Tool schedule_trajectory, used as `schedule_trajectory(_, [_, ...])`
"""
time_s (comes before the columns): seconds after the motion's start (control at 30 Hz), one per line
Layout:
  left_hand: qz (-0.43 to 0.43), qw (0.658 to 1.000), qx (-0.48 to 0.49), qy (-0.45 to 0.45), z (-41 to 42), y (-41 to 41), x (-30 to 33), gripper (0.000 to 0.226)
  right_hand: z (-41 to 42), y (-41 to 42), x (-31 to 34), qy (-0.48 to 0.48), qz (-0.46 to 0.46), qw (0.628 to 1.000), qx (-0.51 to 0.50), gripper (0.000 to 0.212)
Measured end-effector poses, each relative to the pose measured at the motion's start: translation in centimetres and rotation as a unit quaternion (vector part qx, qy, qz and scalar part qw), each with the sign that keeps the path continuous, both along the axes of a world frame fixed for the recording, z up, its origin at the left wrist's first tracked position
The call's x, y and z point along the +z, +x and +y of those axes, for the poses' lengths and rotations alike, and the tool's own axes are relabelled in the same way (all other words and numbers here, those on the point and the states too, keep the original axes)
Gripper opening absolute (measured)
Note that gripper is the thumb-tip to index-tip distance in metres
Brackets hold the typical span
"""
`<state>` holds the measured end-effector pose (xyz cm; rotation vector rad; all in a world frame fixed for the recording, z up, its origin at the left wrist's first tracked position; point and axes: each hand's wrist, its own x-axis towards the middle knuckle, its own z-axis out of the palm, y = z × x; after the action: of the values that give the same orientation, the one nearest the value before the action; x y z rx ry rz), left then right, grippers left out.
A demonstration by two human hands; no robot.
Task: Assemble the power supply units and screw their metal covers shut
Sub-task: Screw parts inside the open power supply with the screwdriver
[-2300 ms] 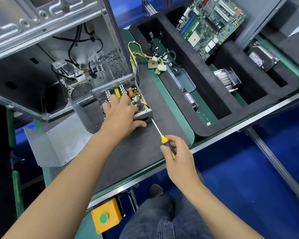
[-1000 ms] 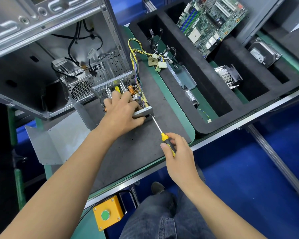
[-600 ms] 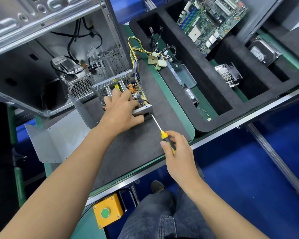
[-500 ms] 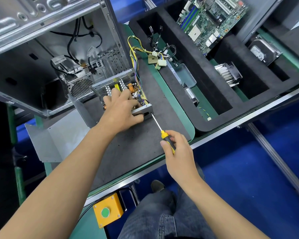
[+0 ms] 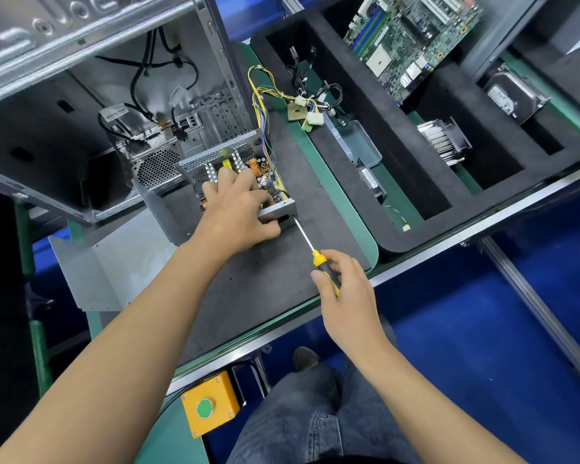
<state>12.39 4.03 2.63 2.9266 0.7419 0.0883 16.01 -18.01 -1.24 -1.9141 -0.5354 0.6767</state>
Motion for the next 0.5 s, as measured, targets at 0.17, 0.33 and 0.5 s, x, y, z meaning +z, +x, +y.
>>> schedule_trajectory(0.17, [-0.001,1.0,0.004,0.016,-0.26,-0.09,0.05,0.038,-0.08,-0.16,0.05,0.003,-0.002,1.0,0.001,0.022])
schedule_trajectory(0.33, [-0.007,1.0,0.0,0.001,0.07,-0.07,0.12,0.04,-0.12,-0.21,0.12,0.004,-0.004,1.0,0.002,0.021])
schedule_trajectory(0.5, [-0.022,1.0,-0.007,-0.003,0.07,-0.27,0.05,0.037,-0.28,-0.39,0.18,0.001,0.001,1.0,0.001,0.02])
